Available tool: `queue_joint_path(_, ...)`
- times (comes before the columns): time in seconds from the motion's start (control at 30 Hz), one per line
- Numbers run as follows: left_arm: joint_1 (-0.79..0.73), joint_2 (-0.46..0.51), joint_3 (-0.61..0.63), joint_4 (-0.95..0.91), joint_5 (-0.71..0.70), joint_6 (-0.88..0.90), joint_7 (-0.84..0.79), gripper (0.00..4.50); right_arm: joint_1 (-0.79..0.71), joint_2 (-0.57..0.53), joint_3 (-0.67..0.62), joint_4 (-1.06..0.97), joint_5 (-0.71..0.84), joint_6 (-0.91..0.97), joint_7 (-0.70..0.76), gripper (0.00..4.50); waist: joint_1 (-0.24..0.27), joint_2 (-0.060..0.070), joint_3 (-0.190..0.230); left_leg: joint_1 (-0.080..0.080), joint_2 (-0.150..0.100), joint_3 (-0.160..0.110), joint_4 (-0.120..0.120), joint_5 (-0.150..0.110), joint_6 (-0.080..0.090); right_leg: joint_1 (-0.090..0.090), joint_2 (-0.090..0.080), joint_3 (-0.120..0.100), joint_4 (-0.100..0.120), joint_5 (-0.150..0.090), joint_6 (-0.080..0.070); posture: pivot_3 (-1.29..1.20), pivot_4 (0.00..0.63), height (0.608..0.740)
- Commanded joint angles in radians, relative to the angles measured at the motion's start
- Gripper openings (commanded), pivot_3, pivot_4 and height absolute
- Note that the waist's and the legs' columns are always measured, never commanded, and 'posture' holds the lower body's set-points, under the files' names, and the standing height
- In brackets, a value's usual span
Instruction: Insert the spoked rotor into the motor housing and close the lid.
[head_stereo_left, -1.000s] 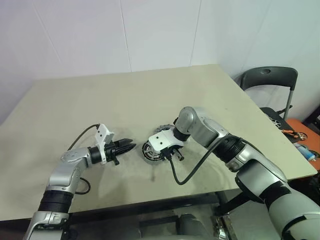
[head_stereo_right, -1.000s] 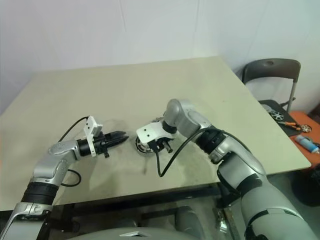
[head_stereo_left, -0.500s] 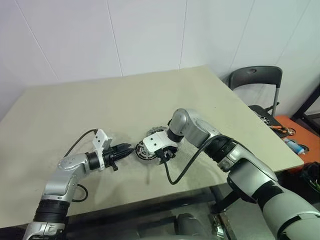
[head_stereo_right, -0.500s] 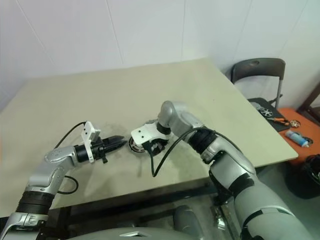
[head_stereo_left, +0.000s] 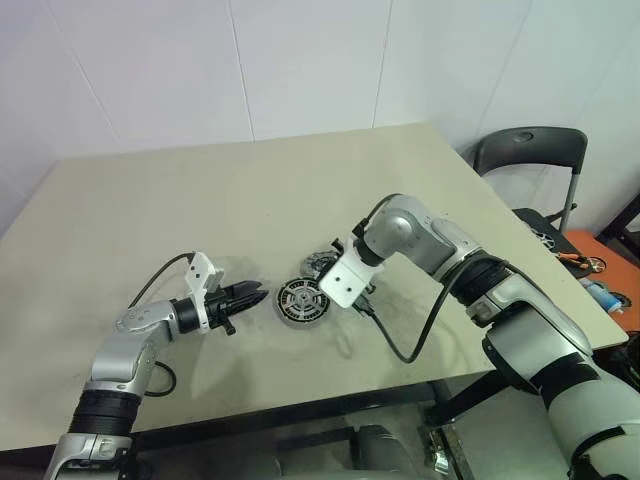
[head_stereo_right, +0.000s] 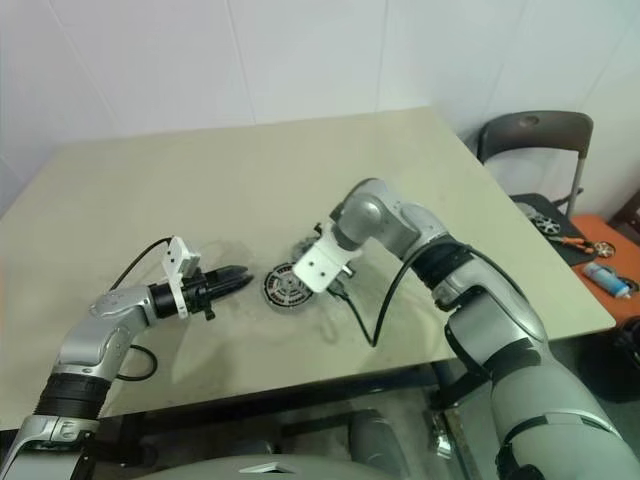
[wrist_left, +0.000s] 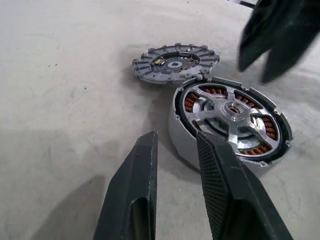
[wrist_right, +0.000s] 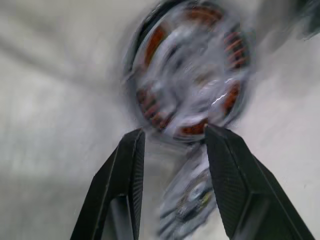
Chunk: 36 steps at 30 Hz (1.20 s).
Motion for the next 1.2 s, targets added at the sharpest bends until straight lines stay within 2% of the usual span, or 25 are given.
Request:
queue_joint_path(0.03, 0.000, 0.008, 0.016, -0.015, -0.001, -0.016, -0.007, 1.31, 0.000, 0.005, -0.016, -0.022, 0.026, -0.042, 0.011, 1.98, -0.006, 0.000, 0.000, 0.000, 0.000, 0.000, 0.000, 0.000, 0.000, 0.000, 0.000, 0.000, 0.001, 0.000, 0.000, 0.00, 0.000, 0.740)
queue_joint_path(0.13, 0.013, 0.014, 0.012, -0.019, 0.005, -0.020, -0.013, 1.31, 0.016, 0.008, -0.032, -0.068, 0.071, -0.006, 0.065, 1.98, -0.009, 0.000, 0.000, 0.003, 0.000, 0.000, 0.000, 0.000, 0.000, 0.001, 0.001, 0.001, 0.002, 0.000, 0.000, 0.00, 0.000, 0.740)
queue_joint_path(0.33, 0.009, 0.005, 0.012, -0.019, 0.008, -0.021, -0.006, 1.31, -0.001, 0.029, -0.014, -0.019, 0.009, -0.062, 0.005, 1.98, -0.001, 0.000, 0.000, 0.005, 0.000, 0.000, 0.000, 0.000, 0.000, 0.005, 0.001, 0.001, 0.002, 0.000, 0.000, 0.00, 0.000, 0.740)
queue_joint_path(0.47, 0.017, -0.002, 0.016, -0.026, 0.004, -0.017, 0.001, 1.31, 0.042, 0.032, -0.020, -0.122, 0.078, 0.025, 0.103, 1.98, -0.002, 0.000, 0.000, 0.006, 0.000, 0.000, 0.000, 0.000, 0.000, 0.006, 0.001, 0.001, 0.002, 0.000, 0.000, 0.00, 0.000, 0.740)
queue_joint_path(0.57, 0.022, -0.005, 0.016, -0.031, 0.004, -0.018, 0.005, 1.31, 0.044, 0.023, -0.004, -0.096, 0.031, -0.017, 0.076, 1.98, -0.002, 0.000, 0.000, 0.007, 0.000, 0.000, 0.000, 0.000, 0.000, 0.006, 0.001, 0.001, 0.001, 0.000, 0.000, 0.00, 0.000, 0.740)
queue_joint_path(0.67, 0.026, -0.015, 0.023, -0.047, -0.012, -0.010, 0.014, 1.31, 0.054, 0.043, -0.015, -0.050, 0.028, 0.030, 0.063, 1.98, -0.001, 0.000, 0.000, 0.008, 0.000, 0.000, 0.000, 0.000, 0.000, 0.008, 0.001, 0.001, 0.002, 0.000, -0.001, 0.00, 0.000, 0.740)
queue_joint_path(0.93, 0.030, -0.009, 0.026, -0.054, -0.011, -0.009, 0.016, 1.31, -0.001, 0.063, 0.007, 0.104, -0.081, -0.093, -0.075, 1.98, -0.008, 0.000, 0.000, 0.014, 0.000, 0.000, 0.001, 0.000, 0.000, 0.014, 0.001, 0.001, 0.001, -0.001, -0.003, 0.00, 0.000, 0.740)
queue_joint_path(1.1, 0.026, -0.009, 0.028, -0.046, -0.011, -0.010, 0.016, 1.31, -0.010, 0.069, 0.009, 0.144, -0.096, -0.135, -0.082, 1.98, -0.006, 0.000, 0.000, 0.017, 0.000, 0.000, 0.001, 0.000, 0.000, 0.018, 0.001, 0.001, 0.001, -0.004, -0.001, 0.00, 0.000, 0.740)
queue_joint_path(1.2, 0.022, -0.009, 0.030, -0.036, -0.009, -0.013, 0.017, 1.31, 0.000, 0.077, 0.008, 0.134, -0.088, -0.157, -0.080, 1.33, -0.006, 0.000, 0.000, 0.018, 0.000, 0.000, 0.001, 0.000, 0.000, 0.018, 0.001, 0.001, 0.001, -0.003, -0.001, 0.00, 0.000, 0.740)
